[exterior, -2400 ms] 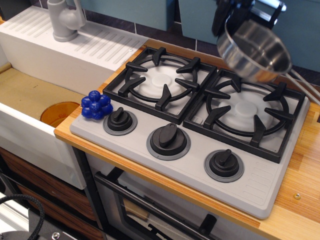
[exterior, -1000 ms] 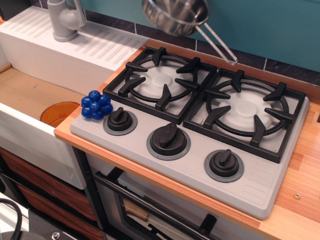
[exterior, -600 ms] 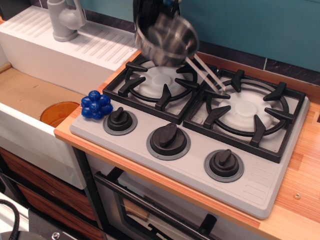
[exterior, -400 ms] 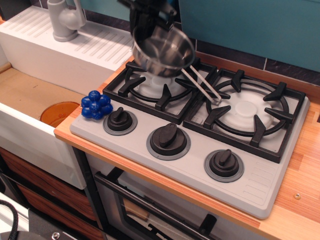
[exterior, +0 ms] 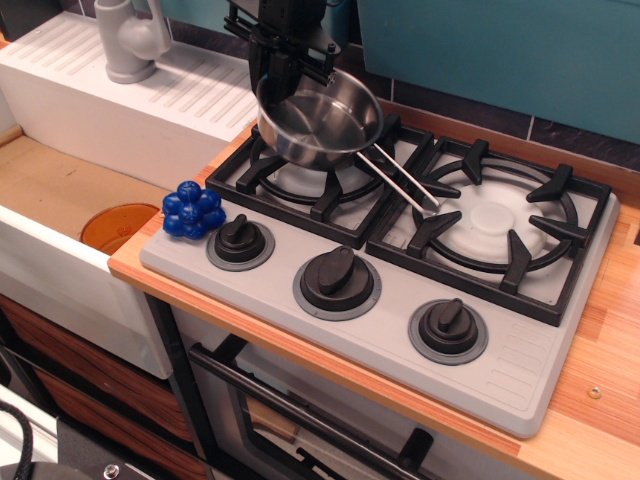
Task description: Put pan on stove and put blueberry in pan
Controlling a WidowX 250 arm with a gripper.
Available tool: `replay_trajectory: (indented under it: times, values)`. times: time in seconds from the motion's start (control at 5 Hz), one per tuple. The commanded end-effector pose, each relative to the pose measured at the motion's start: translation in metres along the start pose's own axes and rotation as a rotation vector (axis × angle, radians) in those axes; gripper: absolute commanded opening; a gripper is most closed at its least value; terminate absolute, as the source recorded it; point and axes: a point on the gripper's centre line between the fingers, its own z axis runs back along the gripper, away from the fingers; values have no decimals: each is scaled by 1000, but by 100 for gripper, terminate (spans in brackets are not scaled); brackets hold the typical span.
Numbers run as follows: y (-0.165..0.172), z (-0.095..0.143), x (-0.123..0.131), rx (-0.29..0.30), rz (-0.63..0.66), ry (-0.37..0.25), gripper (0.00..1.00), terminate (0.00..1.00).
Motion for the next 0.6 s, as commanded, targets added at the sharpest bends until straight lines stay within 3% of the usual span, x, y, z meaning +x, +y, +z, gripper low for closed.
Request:
replay_trajectory:
  times: [0.0, 0.4]
  values:
    - [8, 51, 12, 26, 11, -84, 100, 0]
    - [7, 90, 8, 43, -35, -48, 100, 0]
